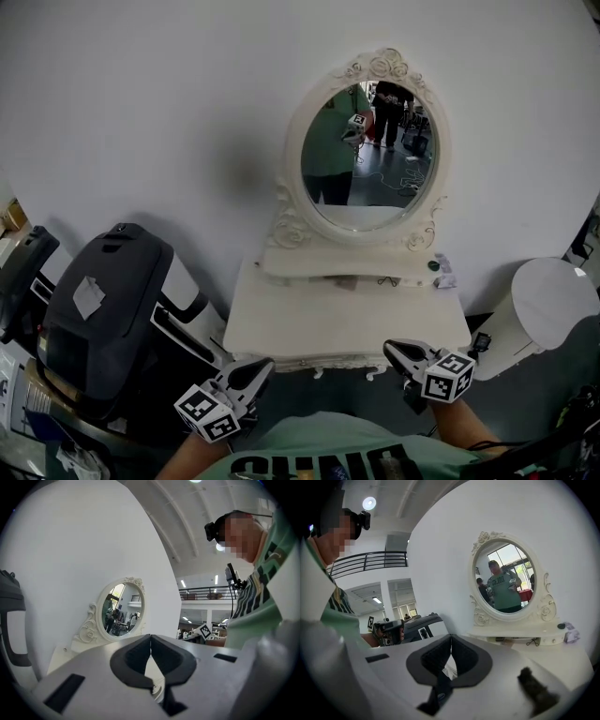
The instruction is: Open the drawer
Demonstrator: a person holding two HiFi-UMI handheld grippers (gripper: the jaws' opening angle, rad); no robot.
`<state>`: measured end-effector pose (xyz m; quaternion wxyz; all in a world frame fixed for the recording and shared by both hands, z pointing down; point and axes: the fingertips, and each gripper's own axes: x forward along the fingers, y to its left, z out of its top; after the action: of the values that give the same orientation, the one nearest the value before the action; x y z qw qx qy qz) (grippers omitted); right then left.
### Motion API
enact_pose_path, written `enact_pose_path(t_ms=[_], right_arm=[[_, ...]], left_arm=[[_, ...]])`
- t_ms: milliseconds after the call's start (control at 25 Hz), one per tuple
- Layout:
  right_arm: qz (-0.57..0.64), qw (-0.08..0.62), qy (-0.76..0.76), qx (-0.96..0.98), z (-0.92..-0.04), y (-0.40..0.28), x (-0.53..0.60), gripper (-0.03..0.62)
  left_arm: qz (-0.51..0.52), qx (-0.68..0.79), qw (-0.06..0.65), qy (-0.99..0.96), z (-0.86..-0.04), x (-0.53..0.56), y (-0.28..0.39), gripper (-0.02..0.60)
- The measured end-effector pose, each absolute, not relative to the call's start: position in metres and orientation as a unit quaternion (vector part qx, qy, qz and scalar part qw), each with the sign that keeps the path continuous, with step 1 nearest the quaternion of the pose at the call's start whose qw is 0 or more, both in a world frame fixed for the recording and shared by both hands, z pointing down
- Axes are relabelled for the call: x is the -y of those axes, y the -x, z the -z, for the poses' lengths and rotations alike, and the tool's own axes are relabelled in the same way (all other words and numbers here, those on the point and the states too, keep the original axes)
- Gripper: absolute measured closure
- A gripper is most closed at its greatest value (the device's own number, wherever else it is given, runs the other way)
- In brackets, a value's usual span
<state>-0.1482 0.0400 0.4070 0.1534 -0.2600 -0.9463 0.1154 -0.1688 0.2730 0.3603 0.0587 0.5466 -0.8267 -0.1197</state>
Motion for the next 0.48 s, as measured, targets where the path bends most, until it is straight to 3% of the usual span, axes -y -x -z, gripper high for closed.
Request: enact_pose_path(t_ms=[480], right_arm=[[-0.098, 0.151, 0.354, 0.918, -0.407, 0.279, 0.062, 0.582]], left_arm=[[0.111, 0.858, 0.055, -0.498, -0.343, -0.139, 0.26, 0.571]])
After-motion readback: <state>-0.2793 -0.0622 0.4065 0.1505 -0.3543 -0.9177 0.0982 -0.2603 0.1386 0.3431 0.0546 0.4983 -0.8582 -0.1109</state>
